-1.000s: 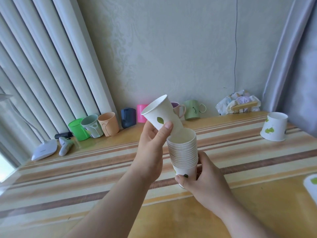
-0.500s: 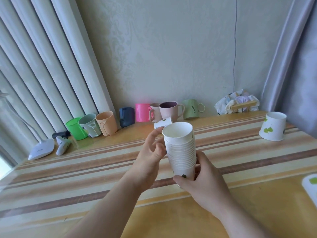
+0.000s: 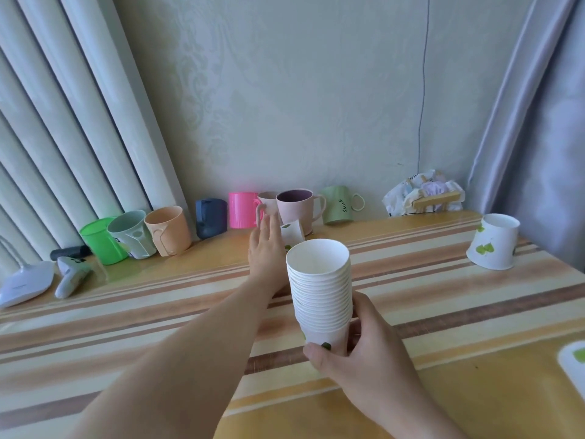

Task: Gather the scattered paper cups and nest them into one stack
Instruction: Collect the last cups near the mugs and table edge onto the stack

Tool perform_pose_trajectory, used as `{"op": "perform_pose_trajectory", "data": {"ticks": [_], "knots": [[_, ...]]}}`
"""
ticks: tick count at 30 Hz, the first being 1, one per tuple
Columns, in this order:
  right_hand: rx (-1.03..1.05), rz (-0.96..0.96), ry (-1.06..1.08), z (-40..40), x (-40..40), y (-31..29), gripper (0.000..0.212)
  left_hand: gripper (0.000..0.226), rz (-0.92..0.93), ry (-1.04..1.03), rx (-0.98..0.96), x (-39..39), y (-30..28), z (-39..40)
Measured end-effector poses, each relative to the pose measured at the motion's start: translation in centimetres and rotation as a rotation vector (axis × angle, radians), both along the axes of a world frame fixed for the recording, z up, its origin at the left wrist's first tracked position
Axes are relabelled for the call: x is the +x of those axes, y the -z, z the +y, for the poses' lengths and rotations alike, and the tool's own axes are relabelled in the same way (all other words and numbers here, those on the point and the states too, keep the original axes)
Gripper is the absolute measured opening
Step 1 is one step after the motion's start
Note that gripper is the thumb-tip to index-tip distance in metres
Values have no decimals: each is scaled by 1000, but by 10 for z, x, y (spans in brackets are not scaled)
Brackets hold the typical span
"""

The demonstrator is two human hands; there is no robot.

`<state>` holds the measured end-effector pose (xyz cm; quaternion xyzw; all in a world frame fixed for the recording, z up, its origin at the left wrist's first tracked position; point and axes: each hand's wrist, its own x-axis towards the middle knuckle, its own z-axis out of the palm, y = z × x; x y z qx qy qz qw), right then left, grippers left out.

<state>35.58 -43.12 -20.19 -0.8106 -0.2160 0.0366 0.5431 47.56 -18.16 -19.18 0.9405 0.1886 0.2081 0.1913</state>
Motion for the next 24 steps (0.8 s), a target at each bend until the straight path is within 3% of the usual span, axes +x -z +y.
{"op": "perform_pose_trajectory", "data": {"ticks": [3, 7, 13, 14, 17, 20, 21, 24], "knots": [[-11, -11, 3, 1, 2, 2, 61, 89, 19, -56, -12, 6, 2, -5], [-15, -17, 11, 0, 3, 3, 63, 59, 16, -51, 163, -9, -3, -5], [-16, -22, 4, -2, 1, 1, 58, 58, 66, 54, 144, -44, -22, 0], [-17, -20, 5, -2, 1, 0, 58, 60, 52, 55, 16, -53, -25, 0], [-18, -15, 11, -2, 0, -2, 58, 64, -113, 71, -691, -84, -35, -12], [-23, -14, 19, -1, -2, -3, 56, 25, -301, 224, -1214, -107, -54, -30], [-24, -13, 19, 0, -2, -3, 56, 22, -374, 264, -1336, -115, -66, -35], [-32, -15, 6, -2, -3, -3, 57, 62, -577, 372, -1568, -132, -104, -47]]}}
